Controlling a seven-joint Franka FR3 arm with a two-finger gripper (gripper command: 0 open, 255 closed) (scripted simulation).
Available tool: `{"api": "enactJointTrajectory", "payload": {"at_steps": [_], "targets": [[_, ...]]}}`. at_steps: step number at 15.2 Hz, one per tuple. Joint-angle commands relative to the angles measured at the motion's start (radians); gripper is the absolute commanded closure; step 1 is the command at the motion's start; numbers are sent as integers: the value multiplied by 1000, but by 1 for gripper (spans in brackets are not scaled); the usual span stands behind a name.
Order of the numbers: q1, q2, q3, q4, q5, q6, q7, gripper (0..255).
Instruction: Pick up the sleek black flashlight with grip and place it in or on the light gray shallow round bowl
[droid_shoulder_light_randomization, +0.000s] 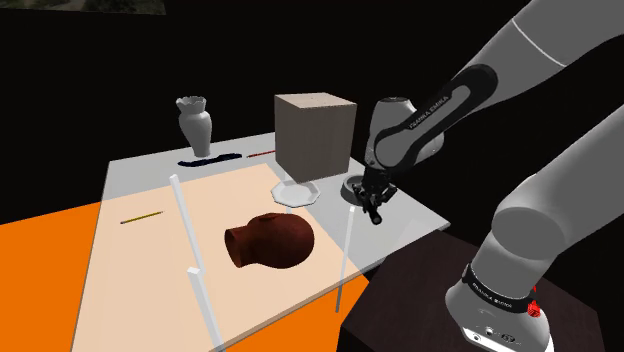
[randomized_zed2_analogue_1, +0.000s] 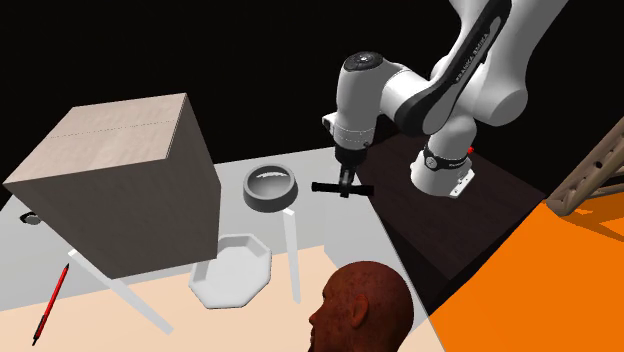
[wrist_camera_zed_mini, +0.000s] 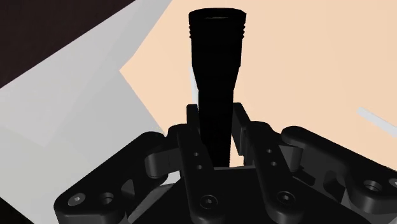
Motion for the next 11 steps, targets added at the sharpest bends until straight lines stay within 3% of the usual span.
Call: {"api": "enactJointTrajectory", "payload": {"at_steps": [1, 11], "targets": [[1, -30, -1, 5, 1, -36, -1, 255], [-113, 263, -129, 304, -60, -44, -187, 255]]}}
